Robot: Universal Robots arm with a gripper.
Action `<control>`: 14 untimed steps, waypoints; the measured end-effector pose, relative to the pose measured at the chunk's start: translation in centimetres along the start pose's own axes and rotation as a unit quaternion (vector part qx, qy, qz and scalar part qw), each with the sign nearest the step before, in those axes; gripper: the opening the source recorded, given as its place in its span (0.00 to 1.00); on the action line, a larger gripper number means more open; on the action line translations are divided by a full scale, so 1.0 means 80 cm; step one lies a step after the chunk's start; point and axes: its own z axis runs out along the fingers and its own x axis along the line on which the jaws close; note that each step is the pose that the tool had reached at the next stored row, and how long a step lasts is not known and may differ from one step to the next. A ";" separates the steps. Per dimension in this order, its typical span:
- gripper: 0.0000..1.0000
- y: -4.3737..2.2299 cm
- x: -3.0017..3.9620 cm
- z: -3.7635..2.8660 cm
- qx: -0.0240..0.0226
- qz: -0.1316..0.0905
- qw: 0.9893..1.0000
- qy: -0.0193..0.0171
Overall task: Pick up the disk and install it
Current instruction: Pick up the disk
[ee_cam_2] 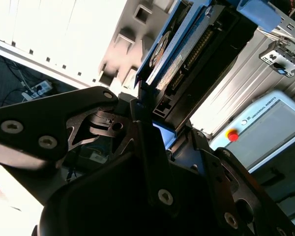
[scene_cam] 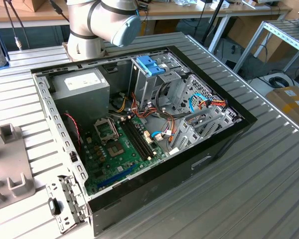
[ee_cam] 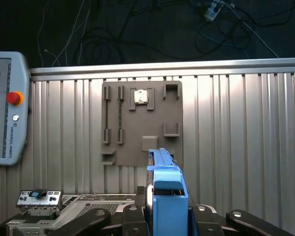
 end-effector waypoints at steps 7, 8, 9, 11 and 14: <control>0.37 -0.0071 -0.0002 -0.0002 0.000 0.000 1.000 0.002; 0.37 -0.0080 -0.0002 -0.0003 0.000 0.000 1.000 0.002; 0.37 -0.0098 -0.0002 -0.0003 0.000 0.000 1.000 0.002; 0.37 -0.0126 -0.0003 -0.0003 0.000 0.000 1.000 0.003; 0.37 -0.0153 -0.0003 -0.0004 0.000 0.000 1.000 0.003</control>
